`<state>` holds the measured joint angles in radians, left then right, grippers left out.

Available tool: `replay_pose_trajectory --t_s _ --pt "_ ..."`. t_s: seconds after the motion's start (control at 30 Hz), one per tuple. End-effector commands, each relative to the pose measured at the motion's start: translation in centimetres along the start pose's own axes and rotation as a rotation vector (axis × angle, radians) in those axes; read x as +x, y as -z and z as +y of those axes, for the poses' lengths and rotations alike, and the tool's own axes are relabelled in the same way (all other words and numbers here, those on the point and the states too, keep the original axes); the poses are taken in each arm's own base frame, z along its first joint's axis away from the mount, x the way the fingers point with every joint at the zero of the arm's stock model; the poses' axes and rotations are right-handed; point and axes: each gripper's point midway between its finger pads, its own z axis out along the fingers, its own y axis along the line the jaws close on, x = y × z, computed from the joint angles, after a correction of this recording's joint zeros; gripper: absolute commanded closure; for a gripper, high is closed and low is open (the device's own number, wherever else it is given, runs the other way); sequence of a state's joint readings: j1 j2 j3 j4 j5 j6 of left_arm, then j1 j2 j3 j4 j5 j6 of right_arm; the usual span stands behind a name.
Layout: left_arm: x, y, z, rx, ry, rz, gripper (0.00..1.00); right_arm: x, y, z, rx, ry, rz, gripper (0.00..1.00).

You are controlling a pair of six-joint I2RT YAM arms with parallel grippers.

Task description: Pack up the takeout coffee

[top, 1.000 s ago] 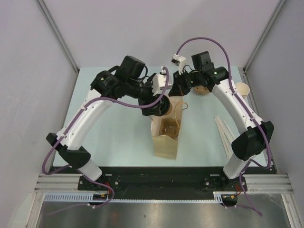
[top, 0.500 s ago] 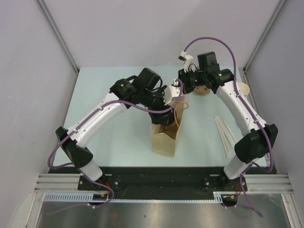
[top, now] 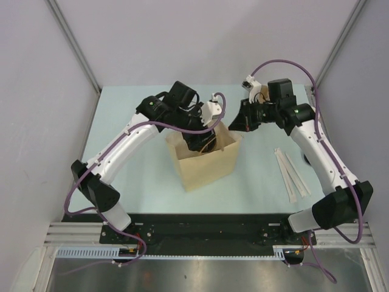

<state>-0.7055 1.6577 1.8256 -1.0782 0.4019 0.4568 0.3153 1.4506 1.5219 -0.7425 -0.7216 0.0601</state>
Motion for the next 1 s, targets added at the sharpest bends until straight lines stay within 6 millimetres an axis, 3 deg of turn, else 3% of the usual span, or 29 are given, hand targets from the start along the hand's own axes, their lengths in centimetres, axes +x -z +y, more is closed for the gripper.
replay_pose_trajectory --t_s 0.0,0.13,0.23,0.37,0.43,0.53,0.63,0.83,0.97 --pt "-0.8 0.8 1.1 -0.053 -0.047 -0.032 0.77 2.0 1.9 2.7 -0.056 0.04 0.011 1.0" --pt "-0.6 0.7 0.6 -0.042 -0.047 -0.048 0.77 3.6 2.7 3.2 -0.05 0.087 0.03 0.98" --pt "0.2 0.3 0.4 -0.033 -0.041 -0.042 0.77 2.8 2.9 3.4 -0.051 0.114 -0.002 0.78" --pt "0.7 0.0 0.4 -0.028 -0.028 -0.041 0.77 1.2 4.0 4.5 -0.045 0.137 -0.077 0.4" --pt "0.8 -0.2 0.5 -0.026 -0.019 -0.04 0.77 0.8 4.2 5.1 -0.047 0.144 -0.099 0.36" --pt "0.9 -0.5 0.5 -0.019 -0.012 -0.041 0.77 0.5 4.5 6.4 -0.064 0.176 -0.124 0.37" --pt "1.0 -0.8 0.5 -0.013 -0.005 -0.04 0.77 0.6 4.3 7.8 -0.092 0.212 -0.125 0.46" --pt "1.4 -1.3 0.6 -0.017 0.01 -0.036 0.77 2.8 3.2 9.9 -0.154 0.251 -0.051 0.69" --pt "1.9 -1.7 0.5 -0.016 0.034 -0.034 0.77 5.4 3.3 10.4 -0.157 0.336 0.014 0.74"
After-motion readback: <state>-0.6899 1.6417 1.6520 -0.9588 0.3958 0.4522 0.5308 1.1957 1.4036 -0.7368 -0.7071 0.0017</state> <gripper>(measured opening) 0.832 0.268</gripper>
